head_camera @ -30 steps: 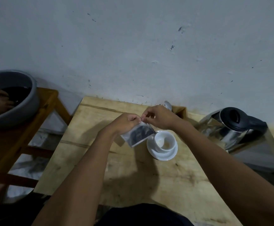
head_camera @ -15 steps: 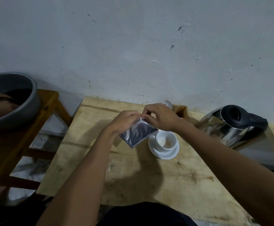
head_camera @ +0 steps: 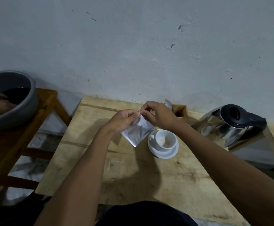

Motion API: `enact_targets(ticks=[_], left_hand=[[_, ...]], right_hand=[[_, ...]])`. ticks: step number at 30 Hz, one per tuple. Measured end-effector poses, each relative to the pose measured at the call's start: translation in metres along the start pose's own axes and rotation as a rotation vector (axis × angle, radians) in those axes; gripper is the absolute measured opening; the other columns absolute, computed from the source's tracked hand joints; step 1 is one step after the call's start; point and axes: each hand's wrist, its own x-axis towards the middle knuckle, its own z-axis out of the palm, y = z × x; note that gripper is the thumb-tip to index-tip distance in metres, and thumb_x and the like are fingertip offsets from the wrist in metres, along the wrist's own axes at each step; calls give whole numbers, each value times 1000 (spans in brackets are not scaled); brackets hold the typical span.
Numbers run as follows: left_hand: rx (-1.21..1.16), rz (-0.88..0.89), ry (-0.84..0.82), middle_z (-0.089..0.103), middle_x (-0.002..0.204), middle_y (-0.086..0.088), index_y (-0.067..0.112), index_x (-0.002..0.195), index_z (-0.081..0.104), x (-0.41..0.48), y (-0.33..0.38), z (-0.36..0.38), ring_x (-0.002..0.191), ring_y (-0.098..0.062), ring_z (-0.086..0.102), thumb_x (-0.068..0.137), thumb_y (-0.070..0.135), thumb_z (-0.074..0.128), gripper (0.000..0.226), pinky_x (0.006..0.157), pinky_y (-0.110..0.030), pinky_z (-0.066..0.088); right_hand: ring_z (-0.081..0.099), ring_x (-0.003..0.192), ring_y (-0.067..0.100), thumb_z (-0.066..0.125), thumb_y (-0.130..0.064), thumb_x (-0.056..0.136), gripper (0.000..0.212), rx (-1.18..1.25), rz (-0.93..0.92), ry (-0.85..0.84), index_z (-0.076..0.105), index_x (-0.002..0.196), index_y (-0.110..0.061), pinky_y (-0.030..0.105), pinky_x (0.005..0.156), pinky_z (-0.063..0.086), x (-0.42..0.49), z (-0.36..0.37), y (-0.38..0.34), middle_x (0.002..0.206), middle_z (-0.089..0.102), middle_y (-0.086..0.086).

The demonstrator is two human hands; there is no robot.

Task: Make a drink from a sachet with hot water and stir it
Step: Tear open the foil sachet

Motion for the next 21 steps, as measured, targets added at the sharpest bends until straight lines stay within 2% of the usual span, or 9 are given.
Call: enact_targets(ticks=[1,3,5,9,13,15,18,21], left_hand=[[-20,2,8,58,77,-3,15,91,71,0,-1,1,75,-15,49,93,33,56,23,76,-26,41],[-96,-3,43,64,77,3,21,93,73,-2,-1,5,76,-11,55,93,31,55,20,77,-24,44],[-216,-9,69,71,83,6,25,92,74,-2,-3,9,82,-11,61,93,29,56,18,79,-27,47],[-399,0,45,72,92,-4,20,92,74,-1,-2,14,89,-19,64,93,23,56,19,90,-36,49],[-467,13,-4,71,100,-11,14,97,72,-1,4,15,93,-21,65,94,19,55,19,97,-41,46],[-455,12,-31,69,101,-11,13,99,71,-1,5,12,95,-21,63,93,21,55,18,97,-39,45],[-373,-2,-79,70,93,-5,16,94,71,-4,11,4,88,-15,64,93,23,57,15,86,-28,50],[-303,-29,-70,69,93,-10,14,96,70,-3,12,-1,87,-23,61,91,26,59,17,84,-36,49]], right_hand=[[59,78,6,61,-21,96,7,7,1,20,67,94,-17,8,70,41,-1,1,-1,86,66,-10],[53,75,2,60,-17,97,8,4,-11,95,66,95,-12,2,69,36,-4,6,-5,86,62,-9],[49,74,0,58,-15,97,8,-6,-33,181,64,96,-11,3,70,35,-6,14,-6,87,58,-10],[51,82,8,56,-15,97,9,-66,-77,348,63,94,-9,7,68,32,-7,27,-6,87,63,0],[52,82,11,55,-12,95,10,-89,-136,500,62,92,-6,9,73,32,-8,32,-8,85,65,7],[52,82,10,55,-13,95,11,-64,-128,482,63,92,-6,6,73,33,-8,31,-8,86,64,5],[53,81,6,56,-16,98,10,-1,-87,362,64,97,-9,5,72,37,-8,22,-9,91,61,-6],[57,79,-2,55,-17,99,12,150,32,225,65,101,-10,4,68,40,-7,12,-13,91,62,-9]])
